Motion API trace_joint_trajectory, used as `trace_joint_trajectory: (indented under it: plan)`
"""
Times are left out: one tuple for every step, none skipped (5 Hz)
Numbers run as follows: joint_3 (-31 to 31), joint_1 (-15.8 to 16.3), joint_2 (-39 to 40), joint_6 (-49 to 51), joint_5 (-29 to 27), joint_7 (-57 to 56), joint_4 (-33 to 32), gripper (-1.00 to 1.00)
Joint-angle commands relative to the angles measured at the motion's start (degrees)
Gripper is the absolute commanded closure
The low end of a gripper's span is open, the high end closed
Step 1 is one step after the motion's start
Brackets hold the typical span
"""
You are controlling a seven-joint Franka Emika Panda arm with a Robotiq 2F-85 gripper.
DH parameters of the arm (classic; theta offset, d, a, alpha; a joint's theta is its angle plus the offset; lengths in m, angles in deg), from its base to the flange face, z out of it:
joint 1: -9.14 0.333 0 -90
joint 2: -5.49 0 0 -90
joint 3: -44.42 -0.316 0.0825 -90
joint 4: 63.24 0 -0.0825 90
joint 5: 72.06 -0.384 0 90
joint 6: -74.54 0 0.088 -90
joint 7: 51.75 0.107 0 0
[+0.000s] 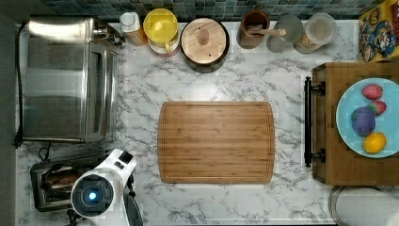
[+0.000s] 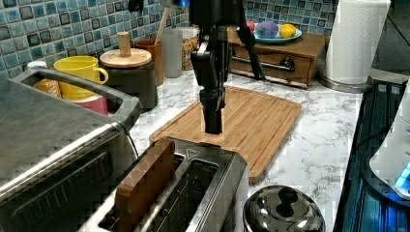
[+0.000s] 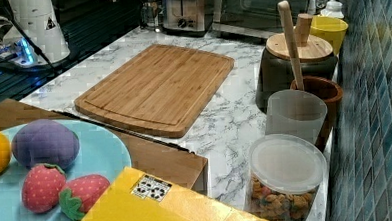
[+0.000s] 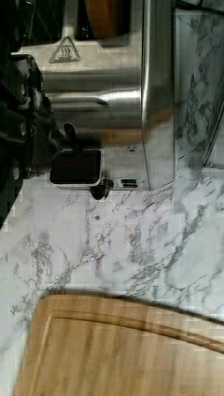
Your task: Turn on the toaster.
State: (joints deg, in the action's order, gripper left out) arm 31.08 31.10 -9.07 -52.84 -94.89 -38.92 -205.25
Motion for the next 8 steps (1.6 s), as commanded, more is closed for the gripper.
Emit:
trace_joint_trajectory:
  plan:
    - [0.16, -2.67, 0.75, -4.48, 0.05, 7.16, 1.17, 1.0]
    - [-0.87, -2.6, 1.52, -4.4, -0.63, 6.52, 1.25, 1.0]
    - [0.98, 0.43, 3.42, -0.07, -2.11, 4.28, 2.84, 1.0]
    - [-2.06, -1.04, 4.59, -1.13, -2.69, 3.59, 2.72, 1.0]
    - [-2.75, -1.63, 6.51, -3.26, -1.44, 4.94, 1.58, 1.0]
    - [-3.23, -2.82, 8.81, -4.08, -0.64, 6.45, 1.57, 1.0]
    - [-3.58, -2.29, 9.44, -5.26, -1.06, 6.08, 0.4, 1.0]
    - [-4.38, -1.03, 11.41, -6.87, -2.51, 5.66, -1.3, 1.0]
